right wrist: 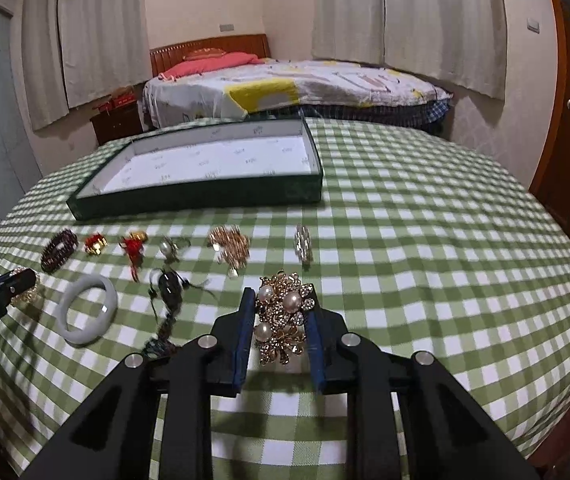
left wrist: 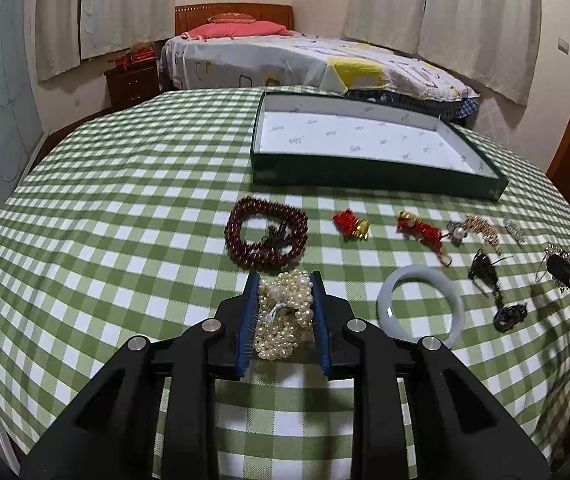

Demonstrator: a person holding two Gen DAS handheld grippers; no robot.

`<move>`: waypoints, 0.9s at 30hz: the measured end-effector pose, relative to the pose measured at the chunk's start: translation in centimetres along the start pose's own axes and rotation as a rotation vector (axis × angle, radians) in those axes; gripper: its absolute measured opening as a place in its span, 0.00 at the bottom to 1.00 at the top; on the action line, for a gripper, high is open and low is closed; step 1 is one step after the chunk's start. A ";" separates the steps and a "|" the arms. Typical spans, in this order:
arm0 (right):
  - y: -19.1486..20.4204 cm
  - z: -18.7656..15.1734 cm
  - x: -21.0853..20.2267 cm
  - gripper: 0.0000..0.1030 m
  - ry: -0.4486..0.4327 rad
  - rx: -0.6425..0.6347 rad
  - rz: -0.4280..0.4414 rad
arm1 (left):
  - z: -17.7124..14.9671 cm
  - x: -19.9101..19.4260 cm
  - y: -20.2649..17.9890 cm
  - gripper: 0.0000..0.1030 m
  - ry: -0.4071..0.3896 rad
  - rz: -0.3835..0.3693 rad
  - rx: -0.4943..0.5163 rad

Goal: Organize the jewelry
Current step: 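Carry both items into the green tray and open both tools to release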

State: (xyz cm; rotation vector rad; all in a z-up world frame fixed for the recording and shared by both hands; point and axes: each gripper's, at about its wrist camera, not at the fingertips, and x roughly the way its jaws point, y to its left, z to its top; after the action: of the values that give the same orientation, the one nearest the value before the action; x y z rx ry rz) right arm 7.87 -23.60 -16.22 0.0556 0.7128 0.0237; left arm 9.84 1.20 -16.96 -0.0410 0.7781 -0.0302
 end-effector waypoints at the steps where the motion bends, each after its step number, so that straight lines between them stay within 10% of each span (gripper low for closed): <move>1: 0.1 0.3 -0.3 0.24 -0.009 -0.001 0.002 | 0.2 -0.2 -0.1 0.24 -0.005 -0.002 0.000; 14: 1.1 8.3 -1.5 0.24 -0.185 -0.015 0.046 | 8.3 -2.3 -2.7 0.24 -0.156 -0.066 0.031; 27: 1.2 13.4 5.2 0.24 -0.196 -0.027 0.087 | 15.9 5.4 -5.5 0.24 -0.179 -0.096 0.061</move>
State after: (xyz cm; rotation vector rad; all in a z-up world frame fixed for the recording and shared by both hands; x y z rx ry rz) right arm 20.57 -22.75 -9.43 0.0621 0.5139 0.1096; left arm 24.77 -4.13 -9.16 -0.0231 0.5953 -0.1394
